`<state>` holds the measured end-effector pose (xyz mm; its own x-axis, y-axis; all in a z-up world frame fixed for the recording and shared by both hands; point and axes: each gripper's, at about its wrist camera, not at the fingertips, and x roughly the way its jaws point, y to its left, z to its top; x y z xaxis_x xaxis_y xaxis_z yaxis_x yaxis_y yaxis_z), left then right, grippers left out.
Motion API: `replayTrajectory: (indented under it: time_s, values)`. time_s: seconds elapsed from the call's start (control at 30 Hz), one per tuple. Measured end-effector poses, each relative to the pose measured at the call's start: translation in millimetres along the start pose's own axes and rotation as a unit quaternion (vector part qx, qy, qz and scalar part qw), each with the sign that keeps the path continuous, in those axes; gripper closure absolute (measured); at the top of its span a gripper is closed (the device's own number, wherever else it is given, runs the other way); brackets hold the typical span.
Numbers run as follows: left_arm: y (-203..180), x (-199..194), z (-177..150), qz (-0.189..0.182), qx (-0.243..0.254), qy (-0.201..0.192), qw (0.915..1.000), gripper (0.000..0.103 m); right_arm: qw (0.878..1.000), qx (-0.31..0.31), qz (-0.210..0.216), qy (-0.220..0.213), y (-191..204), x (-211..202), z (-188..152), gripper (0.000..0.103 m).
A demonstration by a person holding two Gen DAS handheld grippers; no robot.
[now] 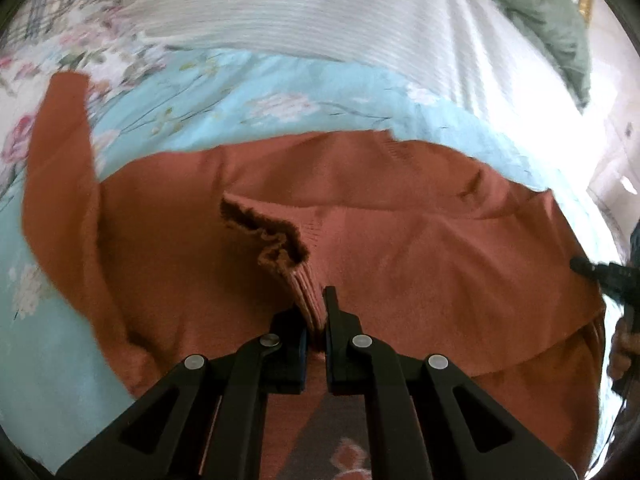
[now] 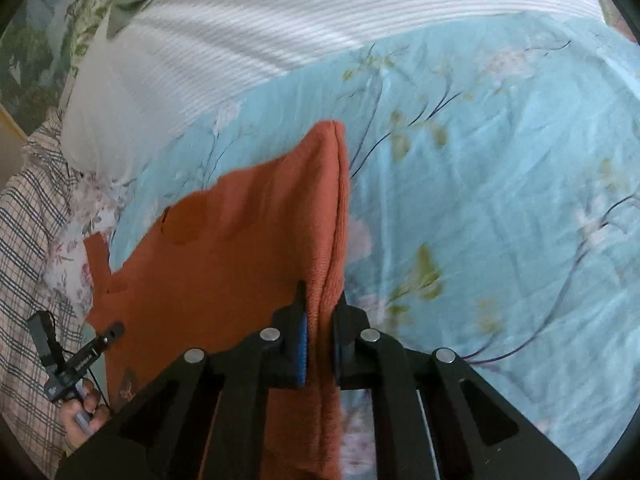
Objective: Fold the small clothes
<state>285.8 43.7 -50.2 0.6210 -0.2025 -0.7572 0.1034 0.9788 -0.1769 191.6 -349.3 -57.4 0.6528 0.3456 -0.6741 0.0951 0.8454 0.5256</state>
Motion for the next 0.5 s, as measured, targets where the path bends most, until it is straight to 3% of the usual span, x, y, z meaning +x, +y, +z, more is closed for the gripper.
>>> replayTrajectory:
  time_s: [0.17,0.23,0.27,0.33,0.4,0.5]
  values:
    - [-10.7,17.9,-6.9,0.02,0.013,0.017,0.9996,0.098,0.998,-0.014,-0.041,0.035,-4.8,23.7,-7.9,0.093]
    - [-6.2,17.9,-8.5,0.012,0.008,0.021,0.9997,0.098,0.998,-0.011,-0.058,0.032,-0.3,20.5,-7.3,0.091]
    - [-4.8,16.9,-8.8,0.009,0.007,0.022,0.9997,0.098,0.996,-0.016,-0.078,0.026,4.0,16.1,-6.7,0.084]
    - [-2.8,13.5,-8.8,0.007,0.008,0.02,0.9997,0.097,0.992,-0.034,-0.118,-0.01,17.9,-0.1,-7.9,0.082]
    - [-1.7,12.3,-10.1,0.007,0.009,0.02,0.9997,0.097,0.994,-0.053,-0.084,-0.039,39.5,-12.1,-13.0,0.08]
    - [-1.2,11.9,-14.3,0.008,0.001,0.022,0.9997,0.097,0.996,-0.072,-0.047,0.012,54.8,11.5,-22.4,0.073]
